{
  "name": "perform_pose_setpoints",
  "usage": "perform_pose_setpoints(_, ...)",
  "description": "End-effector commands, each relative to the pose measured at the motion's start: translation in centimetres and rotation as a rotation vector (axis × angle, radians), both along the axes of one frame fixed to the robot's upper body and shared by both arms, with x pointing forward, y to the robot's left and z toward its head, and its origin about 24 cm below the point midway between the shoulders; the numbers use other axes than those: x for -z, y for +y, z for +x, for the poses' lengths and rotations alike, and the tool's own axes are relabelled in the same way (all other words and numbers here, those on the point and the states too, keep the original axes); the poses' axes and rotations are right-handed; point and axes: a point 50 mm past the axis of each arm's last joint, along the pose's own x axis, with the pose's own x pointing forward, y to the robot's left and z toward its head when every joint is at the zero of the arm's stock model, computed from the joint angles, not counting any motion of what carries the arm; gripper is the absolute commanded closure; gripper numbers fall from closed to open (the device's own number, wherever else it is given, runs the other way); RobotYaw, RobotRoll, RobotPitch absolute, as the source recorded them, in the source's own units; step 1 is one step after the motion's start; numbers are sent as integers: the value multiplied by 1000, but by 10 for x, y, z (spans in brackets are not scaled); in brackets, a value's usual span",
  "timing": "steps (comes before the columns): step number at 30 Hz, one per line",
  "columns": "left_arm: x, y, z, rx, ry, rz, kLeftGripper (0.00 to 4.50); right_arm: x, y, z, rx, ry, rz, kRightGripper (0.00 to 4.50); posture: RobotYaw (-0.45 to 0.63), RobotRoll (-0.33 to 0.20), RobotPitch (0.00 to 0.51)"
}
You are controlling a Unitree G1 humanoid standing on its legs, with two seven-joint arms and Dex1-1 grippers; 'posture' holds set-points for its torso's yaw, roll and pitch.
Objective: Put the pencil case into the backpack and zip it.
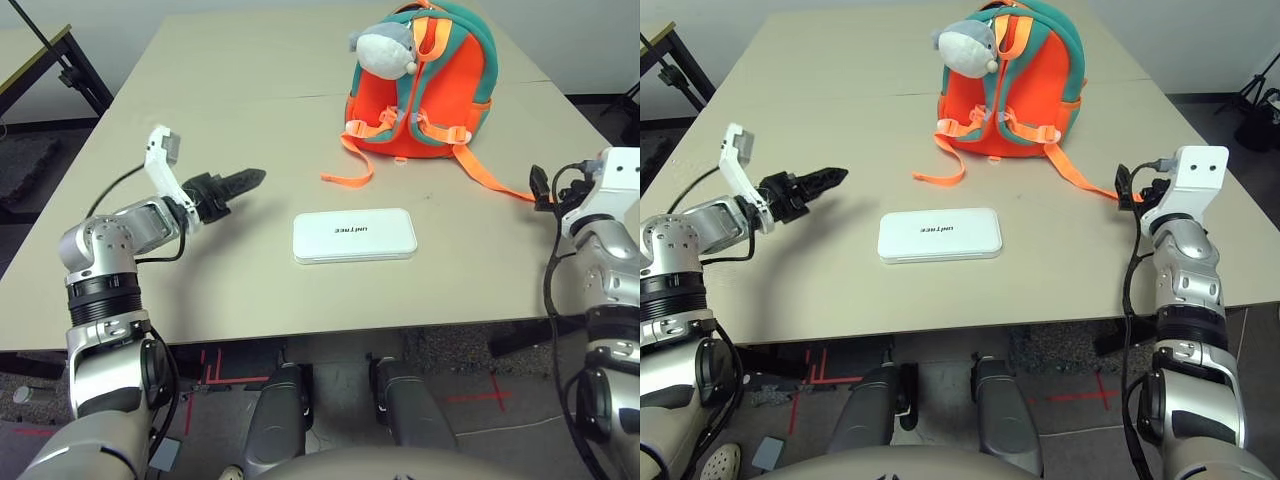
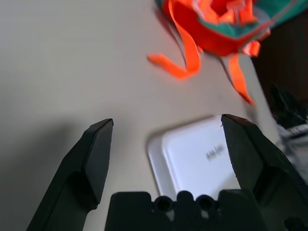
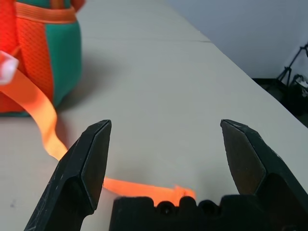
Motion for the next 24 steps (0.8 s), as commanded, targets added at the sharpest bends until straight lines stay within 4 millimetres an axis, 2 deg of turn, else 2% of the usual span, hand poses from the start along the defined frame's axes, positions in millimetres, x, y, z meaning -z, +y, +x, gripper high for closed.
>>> perform_pose_setpoints(1, -2, 1, -6, 41, 68, -68, 0, 4, 2, 0, -14, 16, -13, 23, -92, 0, 119)
perform_pose_setpoints(10, 19, -13, -9, 109, 212, -196, 0, 1, 5, -1, -38, 23, -44, 23, -115, 0, 116)
perform_pose_setpoints(24, 44, -24, -1, 131, 360, -219, 0, 2, 5, -8, -33, 31, -50, 23, -160, 0, 118)
